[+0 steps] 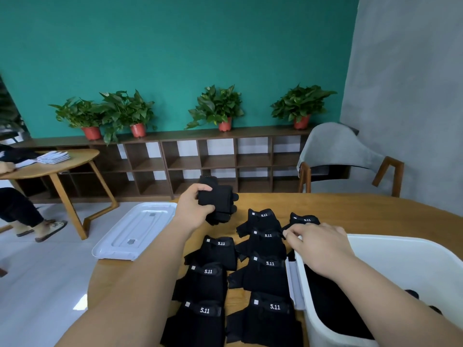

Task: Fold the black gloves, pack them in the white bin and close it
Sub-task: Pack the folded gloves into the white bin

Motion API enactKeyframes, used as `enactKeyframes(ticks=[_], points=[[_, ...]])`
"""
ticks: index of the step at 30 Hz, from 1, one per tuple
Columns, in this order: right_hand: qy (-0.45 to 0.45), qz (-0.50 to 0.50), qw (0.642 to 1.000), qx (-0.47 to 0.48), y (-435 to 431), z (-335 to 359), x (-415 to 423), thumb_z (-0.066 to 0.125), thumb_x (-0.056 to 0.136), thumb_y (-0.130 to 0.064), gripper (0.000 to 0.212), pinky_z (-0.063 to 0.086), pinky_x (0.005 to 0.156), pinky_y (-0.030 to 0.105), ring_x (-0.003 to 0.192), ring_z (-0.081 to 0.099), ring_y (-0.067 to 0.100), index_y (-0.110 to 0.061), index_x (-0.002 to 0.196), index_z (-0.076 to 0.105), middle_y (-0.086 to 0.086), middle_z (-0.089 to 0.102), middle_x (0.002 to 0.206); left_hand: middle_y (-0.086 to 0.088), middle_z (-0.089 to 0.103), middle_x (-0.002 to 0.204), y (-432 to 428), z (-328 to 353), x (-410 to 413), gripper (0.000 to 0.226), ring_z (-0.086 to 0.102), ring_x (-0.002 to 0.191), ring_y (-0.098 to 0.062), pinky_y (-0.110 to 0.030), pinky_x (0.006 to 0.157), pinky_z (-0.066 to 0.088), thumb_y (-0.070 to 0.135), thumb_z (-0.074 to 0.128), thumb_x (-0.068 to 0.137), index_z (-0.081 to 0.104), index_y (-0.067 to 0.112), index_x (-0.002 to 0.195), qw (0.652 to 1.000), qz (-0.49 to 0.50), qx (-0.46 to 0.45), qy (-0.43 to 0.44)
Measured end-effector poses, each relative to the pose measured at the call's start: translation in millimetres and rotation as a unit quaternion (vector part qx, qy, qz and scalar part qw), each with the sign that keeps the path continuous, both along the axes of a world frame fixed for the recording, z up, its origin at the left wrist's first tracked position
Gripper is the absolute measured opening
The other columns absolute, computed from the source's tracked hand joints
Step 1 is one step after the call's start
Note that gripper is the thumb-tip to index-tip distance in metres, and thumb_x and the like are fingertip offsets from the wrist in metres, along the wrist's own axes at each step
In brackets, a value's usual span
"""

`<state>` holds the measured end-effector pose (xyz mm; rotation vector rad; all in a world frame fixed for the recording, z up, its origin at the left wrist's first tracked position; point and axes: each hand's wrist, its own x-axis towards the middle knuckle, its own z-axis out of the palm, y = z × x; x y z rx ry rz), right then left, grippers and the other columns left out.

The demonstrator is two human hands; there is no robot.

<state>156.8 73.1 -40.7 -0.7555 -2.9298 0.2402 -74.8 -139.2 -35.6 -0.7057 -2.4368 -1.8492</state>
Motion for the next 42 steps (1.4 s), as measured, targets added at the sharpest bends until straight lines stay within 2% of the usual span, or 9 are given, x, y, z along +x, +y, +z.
enactKeyframes(ticks=[4,9,13,17,20,23,27,32,42], points=[[0.002,0.002,1.0,-0.014,-0.6,2.5,0.4,0.022,0.102,-0.072,0.049,0.033,0.102,0.039,0.112,0.053,0.016,-0.051,0.124,0.061,-0.017,0.068,0.113,0.005,0.067,0.121,-5.4,19.1,31.8,0.051,0.062,0.113,-0.008,-0.019,0.082,0.057,-0.007,0.078,0.086,0.066,0.033,0.115,0.999,-0.037,0.024,0.021],[0.016,0.025,0.999,-0.046,4.5,9.7,1.4,0.028,0.102,-0.072,0.056,0.036,0.108,0.045,0.133,0.051,0.021,-0.046,0.149,0.044,-0.01,0.056,0.145,0.007,0.069,0.118,-8.6,35.5,77.0,0.05,0.065,0.111,-0.006,-0.017,0.085,0.055,-0.001,0.081,0.087,0.068,0.039,0.113,0.996,-0.081,0.029,0.038],[0.1,0.046,0.985,-0.132,7.7,22.7,7.9,0.026,0.099,-0.075,0.069,0.044,0.109,0.045,0.135,0.052,0.021,-0.037,0.154,0.041,-0.004,0.053,0.151,0.006,0.069,0.117,-8.3,45.3,111.1,0.05,0.068,0.108,-0.008,-0.019,0.084,0.057,0.0,0.082,0.086,0.069,0.04,0.112,0.992,-0.111,0.033,0.041],[0.21,0.08,0.928,-0.299,-10.6,51.2,22.3,0.038,0.092,-0.082,0.077,0.041,0.106,0.034,0.133,0.051,0.013,-0.042,0.158,0.033,-0.012,0.051,0.146,0.008,0.07,0.115,-3.9,51.1,139.8,0.05,0.071,0.102,-0.009,-0.031,0.09,0.061,0.002,0.083,0.085,0.069,0.043,0.11,0.99,-0.134,0.04,0.034],[0.237,0.103,0.867,-0.426,-20.1,63.9,35.1,0.051,0.079,-0.093,0.092,0.038,0.119,0.042,0.138,0.049,0.01,-0.05,0.157,0.031,-0.017,0.051,0.149,0.006,0.07,0.115,2.2,55.8,159.4,0.05,0.074,0.101,-0.012,-0.039,0.091,0.062,0.003,0.084,0.084,0.069,0.043,0.111,0.987,-0.147,0.052,0.029],[0.255,0.131,0.815,-0.503,-22.5,68.3,48.6,0.064,0.085,-0.079,0.076,0.046,0.114,0.042,0.129,0.061,0.007,-0.046,0.151,0.043,-0.017,0.062,0.141,0.0,0.069,0.118,10.1,59.7,176.9,0.05,0.075,0.099,-0.019,-0.044,0.087,0.064,0.001,0.084,0.084,0.07,0.041,0.11,0.984,-0.163,0.076,0.015],[0.274,0.117,0.789,-0.536,-22.9,72.7,65.8,0.076,0.09,-0.053,0.05,0.059,0.097,0.041,0.112,0.073,0.015,-0.037,0.134,0.059,-0.007,0.074,0.126,-0.002,0.068,0.12,18.0,66.5,198.3,0.046,0.076,0.097,-0.021,-0.04,0.085,0.065,0.001,0.083,0.086,0.071,0.037,0.113,0.975,-0.193,0.106,-0.011],[0.292,0.105,0.749,-0.585,-12.8,73.7,91.9,0.075,0.095,-0.041,0.044,0.057,0.103,0.053,0.118,0.071,0.023,-0.029,0.136,0.063,0.0,0.074,0.127,-0.004,0.069,0.122,29.2,69.3,219.6,0.039,0.077,0.1,-0.022,-0.042,0.091,0.064,0.004,0.081,0.089,0.072,0.032,0.114,0.962,-0.226,0.14,-0.056],[0.304,0.058,0.769,-0.558,20.8,81.1,127.6,0.069,0.1,-0.026,0.031,0.054,0.104,0.058,0.117,0.071,0.033,-0.016,0.129,0.071,0.011,0.075,0.123,-0.008,0.068,0.129,51.7,61.9,245.6,0.045,0.075,0.105,-0.023,-0.042,0.095,0.062,0.008,0.078,0.093,0.071,0.041,0.123,0.943,-0.279,0.148,-0.103]])
